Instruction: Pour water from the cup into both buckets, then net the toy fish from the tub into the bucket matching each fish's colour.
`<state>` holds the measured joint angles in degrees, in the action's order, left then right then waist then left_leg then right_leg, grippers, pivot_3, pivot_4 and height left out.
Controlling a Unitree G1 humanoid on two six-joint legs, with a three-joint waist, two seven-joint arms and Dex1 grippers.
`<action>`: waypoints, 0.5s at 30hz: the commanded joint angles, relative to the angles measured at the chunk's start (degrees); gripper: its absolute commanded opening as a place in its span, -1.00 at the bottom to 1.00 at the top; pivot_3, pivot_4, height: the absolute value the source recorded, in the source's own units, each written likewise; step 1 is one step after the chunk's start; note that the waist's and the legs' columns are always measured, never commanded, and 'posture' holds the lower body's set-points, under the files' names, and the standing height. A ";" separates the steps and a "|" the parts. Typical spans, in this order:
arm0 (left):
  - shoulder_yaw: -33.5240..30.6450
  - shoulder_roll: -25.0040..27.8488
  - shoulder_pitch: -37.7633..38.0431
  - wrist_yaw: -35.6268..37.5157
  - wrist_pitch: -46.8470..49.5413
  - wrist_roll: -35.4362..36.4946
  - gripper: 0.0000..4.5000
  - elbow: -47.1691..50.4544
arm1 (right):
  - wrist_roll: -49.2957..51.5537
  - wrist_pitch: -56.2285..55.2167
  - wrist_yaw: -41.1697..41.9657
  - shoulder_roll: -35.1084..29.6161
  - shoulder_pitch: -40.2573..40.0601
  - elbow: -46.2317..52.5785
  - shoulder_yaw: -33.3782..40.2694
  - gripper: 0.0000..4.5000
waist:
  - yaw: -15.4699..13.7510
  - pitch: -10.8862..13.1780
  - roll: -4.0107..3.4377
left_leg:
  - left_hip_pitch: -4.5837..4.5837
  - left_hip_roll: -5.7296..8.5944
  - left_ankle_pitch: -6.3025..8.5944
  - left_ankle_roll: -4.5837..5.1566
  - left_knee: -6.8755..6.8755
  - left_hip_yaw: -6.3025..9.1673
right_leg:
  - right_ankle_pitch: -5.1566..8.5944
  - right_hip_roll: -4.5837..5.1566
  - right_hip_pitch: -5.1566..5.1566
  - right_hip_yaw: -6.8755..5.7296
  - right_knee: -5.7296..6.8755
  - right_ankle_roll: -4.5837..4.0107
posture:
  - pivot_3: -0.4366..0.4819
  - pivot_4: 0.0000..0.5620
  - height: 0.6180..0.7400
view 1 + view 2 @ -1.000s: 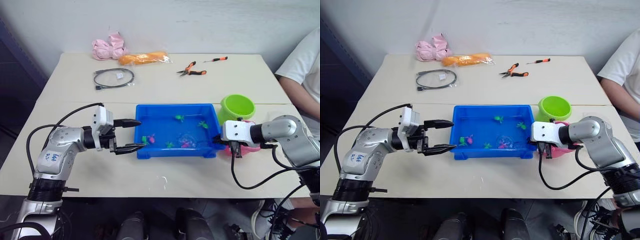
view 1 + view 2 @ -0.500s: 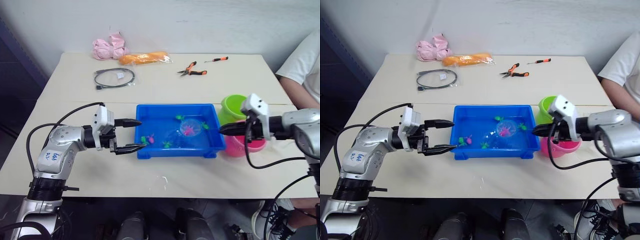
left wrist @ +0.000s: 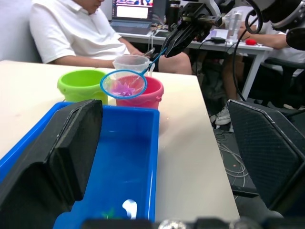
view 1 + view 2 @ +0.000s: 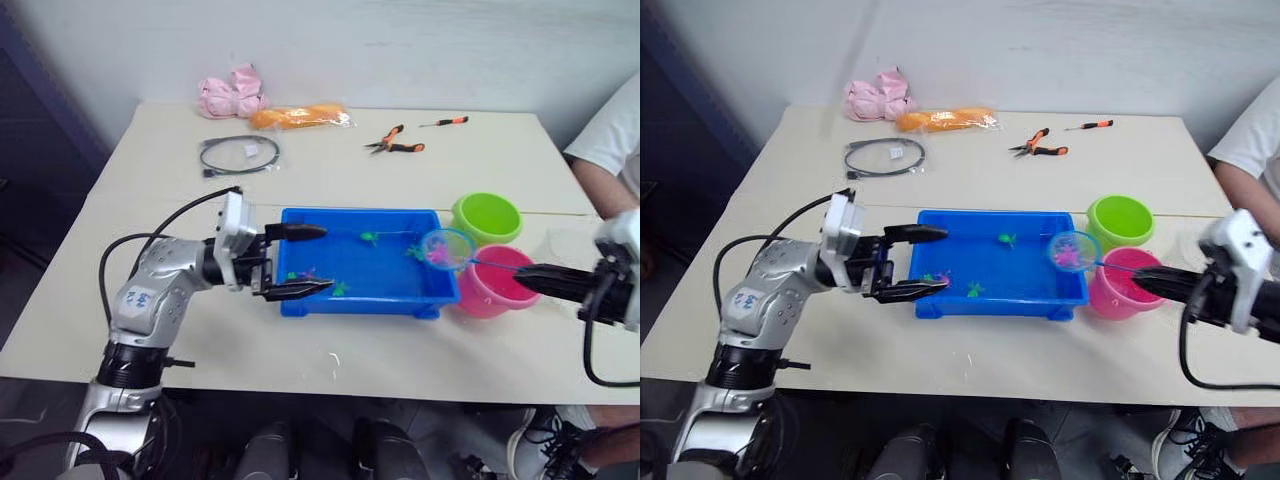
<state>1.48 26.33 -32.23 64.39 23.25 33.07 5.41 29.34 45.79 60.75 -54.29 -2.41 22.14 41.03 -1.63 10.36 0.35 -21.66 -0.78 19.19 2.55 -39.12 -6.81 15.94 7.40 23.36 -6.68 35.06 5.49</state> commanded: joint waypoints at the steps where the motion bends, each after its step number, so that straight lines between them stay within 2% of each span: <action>1: 1.52 -0.81 -1.29 0.25 -0.12 -0.40 0.98 -0.79 | -3.69 -6.33 -4.40 2.71 -3.69 1.54 6.56 -1.00 | 0.15 0.00 -0.01 | 0.02 0.03 -0.01 0.01 0.00 -0.03 | -0.01 0.01 0.00 0.02 0.00 0.01 | -0.05 -0.47 1.00; 6: 2.52 -1.62 -2.70 -0.03 -1.09 -2.04 0.98 -3.31 | -7.12 -14.07 -6.37 6.63 -11.53 2.65 9.55 -1.00 | 0.28 0.00 -0.01 | 0.12 0.01 -0.02 -0.01 0.02 -0.10 | 0.00 -0.34 0.01 0.15 -0.11 0.00 | -0.05 -0.47 1.00; 10: 2.88 -2.24 -2.85 0.96 -1.12 -1.71 0.98 -3.83 | -13.59 -26.26 -9.54 9.94 -15.53 1.40 6.82 -1.00 | 0.32 0.00 -0.01 | 0.18 0.00 -0.02 -0.01 0.02 -0.17 | 0.00 -0.35 0.00 0.27 -0.09 0.01 | -0.05 -0.47 1.00; 15: 2.40 -1.85 -3.12 0.73 -2.62 -3.02 0.98 -4.88 | -26.67 -44.42 -18.55 13.01 -17.98 -1.77 2.78 -1.00 | 0.33 -0.01 -0.02 | 0.22 0.00 -0.02 -0.04 0.02 -0.21 | 0.00 -0.34 0.01 0.33 -0.07 0.00 | -0.05 -0.47 1.00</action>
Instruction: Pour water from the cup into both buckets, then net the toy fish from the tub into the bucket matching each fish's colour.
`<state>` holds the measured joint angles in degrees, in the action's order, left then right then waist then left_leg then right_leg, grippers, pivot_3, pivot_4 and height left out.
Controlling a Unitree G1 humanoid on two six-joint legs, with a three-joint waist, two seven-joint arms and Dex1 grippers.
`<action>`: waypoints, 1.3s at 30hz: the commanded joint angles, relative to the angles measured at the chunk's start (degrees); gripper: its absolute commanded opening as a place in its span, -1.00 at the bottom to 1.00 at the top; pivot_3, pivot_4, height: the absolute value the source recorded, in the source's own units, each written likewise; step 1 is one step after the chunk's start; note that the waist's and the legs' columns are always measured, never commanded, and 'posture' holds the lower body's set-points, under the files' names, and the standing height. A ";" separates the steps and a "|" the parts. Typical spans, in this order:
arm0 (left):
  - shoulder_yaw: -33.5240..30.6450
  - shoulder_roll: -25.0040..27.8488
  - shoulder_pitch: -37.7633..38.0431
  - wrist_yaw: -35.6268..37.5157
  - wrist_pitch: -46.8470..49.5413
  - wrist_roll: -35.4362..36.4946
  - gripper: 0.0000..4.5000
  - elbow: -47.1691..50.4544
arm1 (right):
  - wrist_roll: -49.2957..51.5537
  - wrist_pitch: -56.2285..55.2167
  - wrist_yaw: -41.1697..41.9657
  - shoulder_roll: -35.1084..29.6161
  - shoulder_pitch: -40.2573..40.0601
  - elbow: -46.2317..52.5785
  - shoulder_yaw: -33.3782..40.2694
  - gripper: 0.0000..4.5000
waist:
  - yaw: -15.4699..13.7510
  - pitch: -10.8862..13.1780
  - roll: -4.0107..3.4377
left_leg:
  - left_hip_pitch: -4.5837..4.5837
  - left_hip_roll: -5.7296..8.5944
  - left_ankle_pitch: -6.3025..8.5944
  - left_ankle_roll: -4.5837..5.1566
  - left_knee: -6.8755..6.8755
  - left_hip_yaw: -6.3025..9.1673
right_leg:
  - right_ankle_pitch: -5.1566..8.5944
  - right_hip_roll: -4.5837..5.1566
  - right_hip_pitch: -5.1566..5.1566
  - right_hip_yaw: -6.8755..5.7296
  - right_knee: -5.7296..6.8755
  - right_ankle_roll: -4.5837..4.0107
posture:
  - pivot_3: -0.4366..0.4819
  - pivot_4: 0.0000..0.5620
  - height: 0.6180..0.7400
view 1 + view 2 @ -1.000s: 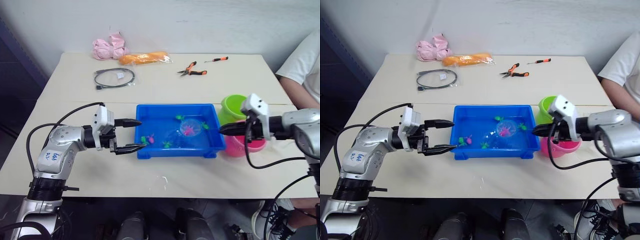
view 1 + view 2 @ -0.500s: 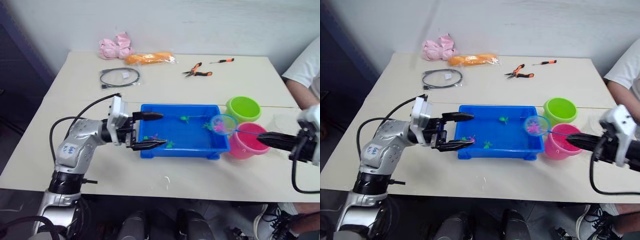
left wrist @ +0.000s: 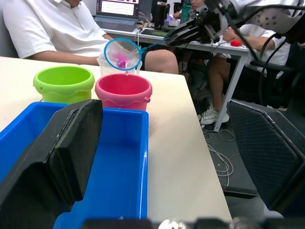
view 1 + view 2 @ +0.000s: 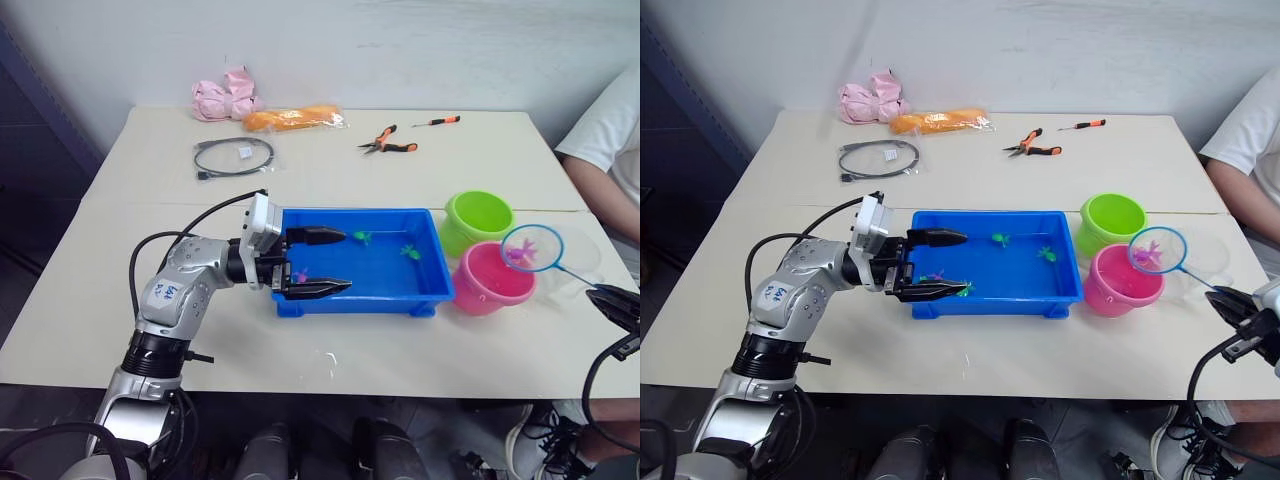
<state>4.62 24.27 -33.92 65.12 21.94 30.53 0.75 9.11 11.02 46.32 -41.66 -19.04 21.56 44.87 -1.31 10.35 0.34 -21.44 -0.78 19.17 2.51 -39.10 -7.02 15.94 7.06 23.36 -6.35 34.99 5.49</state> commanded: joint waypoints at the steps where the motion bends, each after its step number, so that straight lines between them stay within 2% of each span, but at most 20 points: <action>1: -0.86 0.25 -1.48 -0.11 -1.40 -0.55 0.98 -0.32 | -10.55 -14.26 -6.75 0.47 -2.23 -2.21 -1.93 -1.00 | 0.01 0.00 -0.01 | 0.00 0.00 0.00 -0.01 0.00 -0.02 | 0.00 -0.01 0.01 0.01 0.01 0.00 | -0.05 -0.47 1.00; 6: -0.84 0.12 -2.03 -0.39 -1.55 -0.76 0.98 -0.76 | -19.87 -26.11 -13.96 0.39 -4.44 -6.41 -5.74 -1.00 | 0.02 0.00 0.00 | 0.01 -0.01 -0.01 -0.02 0.00 -0.04 | 0.00 -0.06 0.01 0.06 0.00 0.00 | -0.05 -0.47 1.00; 8: -0.79 0.06 -2.18 -0.48 -1.94 -1.04 0.98 -0.90 | -27.57 -31.82 -19.64 -0.57 -5.33 -8.29 -6.66 -1.00 | 0.06 0.00 -0.01 | 0.01 -0.01 -0.02 -0.03 0.00 -0.04 | 0.01 -0.06 0.01 0.08 0.01 -0.01 | -0.05 -0.47 1.00; 12: -0.87 0.08 -2.13 -0.49 -2.25 -1.24 0.98 -1.06 | -36.12 -38.50 -28.39 -1.31 -5.38 -11.32 -7.40 -1.00 | 0.14 0.00 -0.01 | 0.03 -0.04 -0.03 -0.08 0.00 -0.04 | 0.02 -0.11 0.01 0.12 0.01 -0.02 | -0.05 -0.47 1.00; 14: -0.92 0.17 -1.96 -0.47 -2.17 -1.22 0.98 -1.00 | -42.22 -40.12 -33.24 -2.24 -5.57 -11.85 -7.34 -1.00 | 0.16 0.00 -0.01 | 0.03 -0.05 -0.04 -0.10 0.00 -0.04 | 0.02 -0.15 0.02 0.18 0.01 -0.03 | -0.05 -0.47 1.00; 20: -1.07 1.11 -1.19 -0.04 -1.91 -1.28 0.98 -1.14 | -49.41 -44.26 -42.00 -2.66 -5.90 -13.22 -9.57 -1.00 | 0.25 0.00 -0.01 | 0.05 -0.19 -0.07 -0.24 0.00 -0.01 | 0.06 -0.37 0.02 0.27 0.01 -0.09 | -0.05 -0.47 1.00; 24: -1.33 1.38 -0.61 -0.03 -2.32 -1.26 0.98 -1.46 | -51.89 -43.36 -44.85 -2.93 -5.79 -13.80 -10.68 -1.00 | 0.28 0.00 -0.01 | 0.09 -0.24 -0.09 -0.31 0.01 -0.01 | 0.10 -0.42 0.02 0.29 0.07 -0.15 | -0.05 -0.47 1.00; 33: -1.53 1.48 0.96 0.23 -3.04 -1.12 0.98 -1.72 | -50.23 -42.57 -44.30 -1.37 -9.25 -9.78 -11.74 -1.00 | 0.50 0.00 -0.01 | 0.10 -0.26 -0.09 -0.31 0.02 0.00 | 0.11 -0.42 0.01 0.30 0.08 -0.17 | -0.05 -0.47 1.00; 39: -1.34 1.30 1.00 0.75 -3.86 -1.23 0.98 -2.41 | -49.40 -39.38 -44.93 -1.63 -8.28 -10.83 -10.04 -1.00 | 0.82 0.00 -0.01 | 0.11 -0.28 -0.09 -0.33 0.02 0.00 | 0.11 -0.42 0.01 0.30 0.10 -0.17 | -0.05 -0.47 1.00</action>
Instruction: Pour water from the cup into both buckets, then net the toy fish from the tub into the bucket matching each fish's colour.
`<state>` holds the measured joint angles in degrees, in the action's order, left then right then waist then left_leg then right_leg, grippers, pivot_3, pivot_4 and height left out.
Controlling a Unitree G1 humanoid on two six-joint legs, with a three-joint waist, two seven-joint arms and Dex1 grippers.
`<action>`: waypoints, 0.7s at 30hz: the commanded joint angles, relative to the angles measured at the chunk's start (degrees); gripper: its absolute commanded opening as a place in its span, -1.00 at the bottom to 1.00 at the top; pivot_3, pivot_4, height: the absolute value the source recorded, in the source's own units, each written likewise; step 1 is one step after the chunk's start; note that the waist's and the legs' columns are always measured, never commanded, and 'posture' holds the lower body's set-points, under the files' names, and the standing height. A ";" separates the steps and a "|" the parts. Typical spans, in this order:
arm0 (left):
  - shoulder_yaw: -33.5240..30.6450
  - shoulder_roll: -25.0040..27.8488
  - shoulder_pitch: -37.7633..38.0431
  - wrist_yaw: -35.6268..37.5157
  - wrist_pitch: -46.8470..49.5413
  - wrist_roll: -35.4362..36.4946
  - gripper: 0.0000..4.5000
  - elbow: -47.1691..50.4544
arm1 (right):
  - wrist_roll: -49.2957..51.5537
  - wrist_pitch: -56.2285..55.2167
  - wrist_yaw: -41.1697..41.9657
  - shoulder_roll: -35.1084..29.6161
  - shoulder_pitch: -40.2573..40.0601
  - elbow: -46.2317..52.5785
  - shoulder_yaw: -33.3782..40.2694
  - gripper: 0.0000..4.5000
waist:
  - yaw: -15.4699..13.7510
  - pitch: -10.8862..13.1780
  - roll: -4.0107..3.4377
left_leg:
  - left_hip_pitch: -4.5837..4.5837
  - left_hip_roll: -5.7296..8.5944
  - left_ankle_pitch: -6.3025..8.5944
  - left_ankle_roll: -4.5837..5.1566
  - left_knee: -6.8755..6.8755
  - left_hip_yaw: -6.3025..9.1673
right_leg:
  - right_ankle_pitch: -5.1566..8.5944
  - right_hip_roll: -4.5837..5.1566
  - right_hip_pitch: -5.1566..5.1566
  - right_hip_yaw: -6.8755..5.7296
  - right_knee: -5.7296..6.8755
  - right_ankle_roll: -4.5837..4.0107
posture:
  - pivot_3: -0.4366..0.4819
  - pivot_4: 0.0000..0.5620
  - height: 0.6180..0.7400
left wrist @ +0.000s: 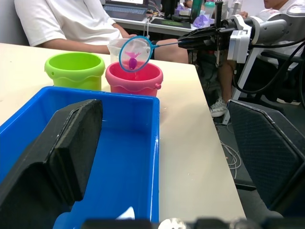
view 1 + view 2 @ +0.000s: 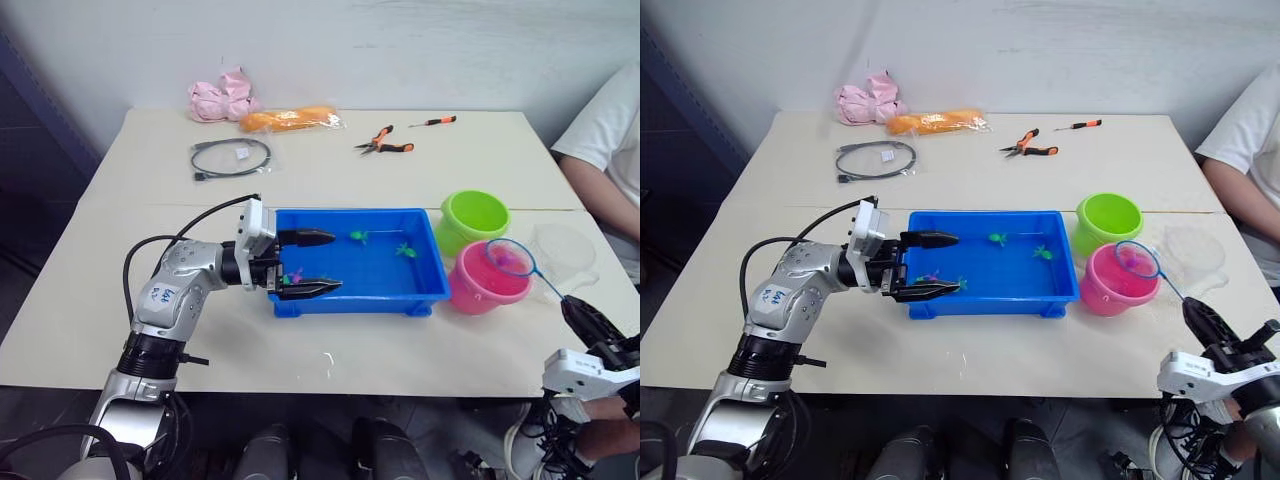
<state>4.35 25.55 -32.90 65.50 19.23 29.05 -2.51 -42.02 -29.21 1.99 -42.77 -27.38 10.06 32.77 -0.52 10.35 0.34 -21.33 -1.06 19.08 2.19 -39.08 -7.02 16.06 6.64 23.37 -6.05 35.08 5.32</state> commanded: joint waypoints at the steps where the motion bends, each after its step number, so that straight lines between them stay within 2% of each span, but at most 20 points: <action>1: -0.96 0.05 -0.02 0.60 -1.39 0.16 0.98 0.67 | 1.92 1.39 -0.69 -0.40 0.12 0.77 2.31 -1.00 | 0.04 0.00 0.00 | 0.00 0.00 0.00 0.00 0.00 0.01 | 0.00 0.01 0.00 0.00 0.00 0.00 | -0.05 -0.47 1.00; 7: -1.15 0.01 -0.14 0.62 -1.75 0.16 0.98 0.13 | 6.80 -0.40 0.55 -0.91 -1.07 1.23 3.28 -1.00 | 0.41 0.00 0.00 | 0.00 -0.02 0.00 -0.01 0.01 0.02 | 0.01 0.01 0.00 -0.01 0.00 -0.03 | -0.05 -0.47 1.00; 9: -1.51 0.01 -0.07 0.37 -1.86 0.29 0.98 0.05 | 15.84 0.79 4.45 -0.79 0.45 2.86 3.21 -1.00 | 0.56 0.00 0.00 | 0.01 -0.02 0.00 -0.01 0.01 0.02 | 0.01 0.02 0.00 0.00 0.01 -0.03 | -0.05 -0.47 1.00; 10: -2.30 0.26 0.29 0.35 -2.24 0.61 0.98 0.12 | 24.36 3.14 8.20 -1.21 2.29 4.82 2.56 -1.00 | 0.58 0.00 0.00 | 0.01 -0.03 0.00 0.00 0.01 0.02 | 0.01 0.02 -0.01 0.00 0.01 -0.03 | -0.05 -0.47 1.00; 12: -4.70 0.79 1.14 0.18 -3.20 1.57 0.98 -0.06 | 40.08 10.88 16.07 -2.44 6.21 8.59 0.99 -1.00 | 1.20 0.00 0.00 | 0.06 -0.08 0.00 -0.01 0.00 -0.03 | 0.01 0.02 0.00 0.06 0.02 -0.03 | -0.05 -0.47 1.00; 15: -7.83 2.78 2.52 0.87 -4.45 1.58 0.98 -1.06 | 54.86 22.00 22.63 -4.34 14.01 12.10 -0.52 -1.00 | 1.56 0.00 0.00 | 0.11 -0.23 0.01 -0.04 0.00 0.00 | 0.00 0.05 -0.04 0.04 0.03 -0.06 | -0.05 -0.47 1.00; 17: -9.64 5.05 3.79 1.72 -5.40 1.08 0.98 -1.83 | 58.07 26.33 24.83 -6.55 21.22 12.71 -3.19 -1.00 | 1.93 0.00 -0.01 | 0.11 -0.33 0.02 -0.09 0.00 0.02 | 0.00 0.01 -0.03 -0.01 0.06 -0.17 | -0.05 -0.47 1.00; 21: -11.62 7.88 5.18 1.56 -6.84 0.40 0.98 -2.00 | 69.68 40.92 32.04 -8.71 28.62 16.47 -11.85 -1.00 | 1.60 0.01 0.02 | 0.07 -0.37 0.04 -0.14 0.00 0.11 | 0.07 0.02 0.00 -0.12 0.10 -0.31 | -0.05 -0.47 1.00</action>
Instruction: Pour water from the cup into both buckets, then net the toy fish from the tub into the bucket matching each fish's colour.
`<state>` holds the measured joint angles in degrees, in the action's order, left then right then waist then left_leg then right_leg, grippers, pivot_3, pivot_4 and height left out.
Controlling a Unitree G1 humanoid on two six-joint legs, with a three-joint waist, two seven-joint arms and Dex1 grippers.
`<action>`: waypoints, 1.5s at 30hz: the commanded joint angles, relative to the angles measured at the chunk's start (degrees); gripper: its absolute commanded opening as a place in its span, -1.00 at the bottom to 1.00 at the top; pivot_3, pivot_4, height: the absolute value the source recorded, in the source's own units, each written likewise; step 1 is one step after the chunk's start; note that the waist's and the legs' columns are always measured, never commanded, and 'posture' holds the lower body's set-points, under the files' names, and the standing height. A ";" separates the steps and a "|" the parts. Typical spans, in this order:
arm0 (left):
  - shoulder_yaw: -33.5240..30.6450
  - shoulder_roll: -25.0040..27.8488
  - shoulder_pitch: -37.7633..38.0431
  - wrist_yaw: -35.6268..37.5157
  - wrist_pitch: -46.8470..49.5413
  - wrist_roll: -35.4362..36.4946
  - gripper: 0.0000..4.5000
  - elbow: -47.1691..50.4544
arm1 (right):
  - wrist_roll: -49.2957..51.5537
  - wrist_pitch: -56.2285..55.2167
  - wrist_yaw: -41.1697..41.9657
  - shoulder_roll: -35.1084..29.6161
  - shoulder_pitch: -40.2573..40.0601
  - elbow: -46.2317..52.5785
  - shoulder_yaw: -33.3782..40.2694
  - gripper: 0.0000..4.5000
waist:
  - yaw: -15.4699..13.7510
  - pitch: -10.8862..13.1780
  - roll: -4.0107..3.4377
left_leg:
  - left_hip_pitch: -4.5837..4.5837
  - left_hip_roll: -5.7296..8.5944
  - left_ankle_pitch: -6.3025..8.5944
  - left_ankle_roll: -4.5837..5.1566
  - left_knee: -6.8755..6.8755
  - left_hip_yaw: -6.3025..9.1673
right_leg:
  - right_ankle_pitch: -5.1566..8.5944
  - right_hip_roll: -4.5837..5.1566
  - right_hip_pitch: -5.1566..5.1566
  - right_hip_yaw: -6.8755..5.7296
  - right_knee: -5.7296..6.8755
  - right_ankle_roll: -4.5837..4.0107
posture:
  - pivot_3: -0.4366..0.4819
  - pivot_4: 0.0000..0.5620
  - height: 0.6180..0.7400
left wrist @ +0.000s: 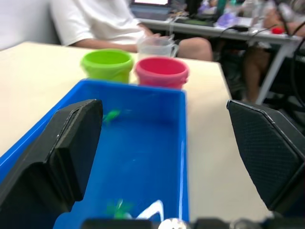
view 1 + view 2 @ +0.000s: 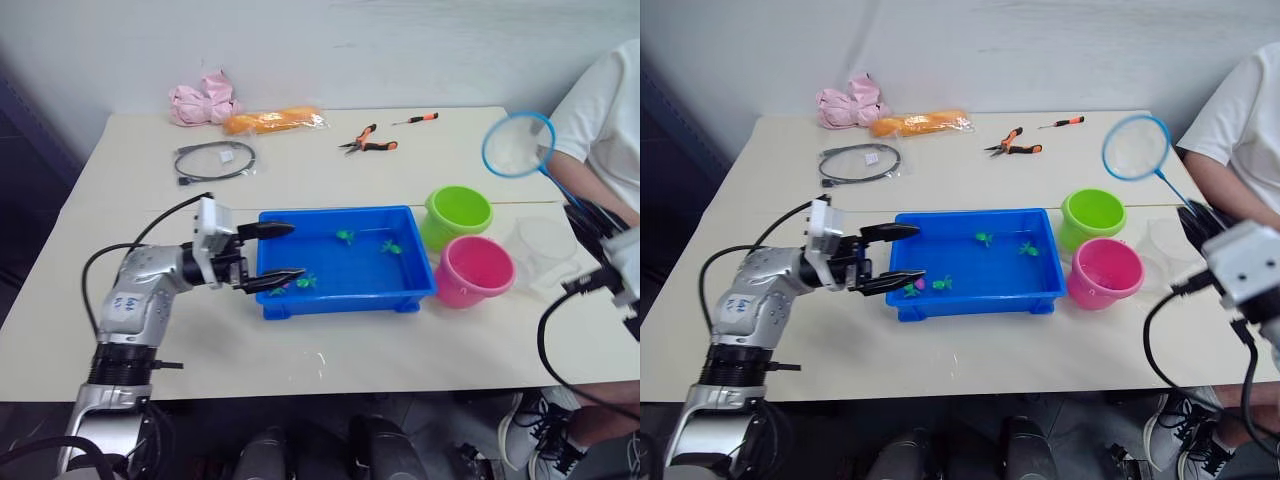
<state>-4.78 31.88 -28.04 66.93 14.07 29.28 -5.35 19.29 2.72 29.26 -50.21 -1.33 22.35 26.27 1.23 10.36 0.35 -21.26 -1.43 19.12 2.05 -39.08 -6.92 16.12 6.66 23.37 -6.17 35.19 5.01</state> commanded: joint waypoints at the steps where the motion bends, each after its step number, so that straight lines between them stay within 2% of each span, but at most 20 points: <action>1: -3.31 2.30 0.71 -0.25 -1.89 0.13 0.98 0.81 | 11.78 13.52 6.36 -1.81 4.43 5.50 -8.15 -1.00 | -0.30 0.00 0.00 | -0.02 -0.01 0.00 0.00 0.00 0.01 | 0.00 0.01 0.01 -0.01 -0.01 0.00 | -0.05 -0.47 1.00; 8: -6.75 6.62 5.21 -3.08 0.41 0.54 0.98 4.83 | 11.62 34.64 7.10 -1.63 19.50 6.38 -26.53 -1.00 | -1.18 0.00 0.00 | -0.09 0.04 0.06 0.06 -0.02 -0.03 | -0.02 0.20 0.10 -0.08 -0.04 -0.02 | -0.05 -0.47 1.00; 13: -7.73 8.67 7.99 -4.45 2.86 0.92 0.98 7.84 | 9.48 40.68 9.32 1.15 27.64 5.17 -35.66 -1.00 | -1.15 0.00 0.00 | -0.27 0.05 0.09 0.02 -0.02 0.00 | -0.01 0.29 0.25 -0.22 -0.08 -0.04 | -0.05 -0.47 1.00; 16: -8.11 9.15 8.44 -5.00 3.70 1.03 0.98 8.28 | 5.74 40.31 11.39 1.68 30.38 4.29 -40.62 -1.00 | -1.00 0.00 0.00 | -0.28 0.09 0.11 0.05 -0.02 -0.02 | -0.01 0.33 0.26 -0.24 -0.07 -0.04 | -0.05 -0.47 1.00; 21: -7.20 10.29 9.18 -4.34 1.39 -1.19 0.98 8.28 | -1.06 40.65 10.88 6.04 35.71 -0.21 -46.94 -1.00 | -0.96 0.00 0.00 | -0.29 0.12 0.12 0.04 -0.02 -0.06 | -0.01 0.32 0.29 -0.28 -0.05 -0.04 | -0.05 -0.47 1.00; 31: -6.91 11.46 9.58 -3.63 2.65 -0.79 0.98 8.32 | -11.33 38.51 13.89 6.11 38.07 -4.50 -51.58 -1.00 | -0.93 0.00 0.00 | -0.34 0.12 0.14 0.02 -0.01 -0.08 | -0.01 0.27 0.34 -0.30 0.22 -0.04 | -0.05 -0.47 1.00; 45: -6.60 13.63 12.48 -1.10 1.02 -2.10 0.98 7.76 | -18.53 40.68 16.44 14.27 43.48 -10.50 -55.65 -1.00 | 0.41 0.00 0.00 | -0.34 -0.05 0.19 -0.11 -0.01 -0.14 | 0.02 0.07 0.38 -0.26 0.23 -0.08 | -0.05 -0.47 1.00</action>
<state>-10.77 44.82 -15.49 65.43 16.08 26.96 1.45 1.32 43.01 45.46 -36.90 40.88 11.06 -29.49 1.64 10.36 0.35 -21.60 -1.49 19.32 1.94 -39.10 -7.06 16.14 6.72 23.76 -6.43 35.42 4.93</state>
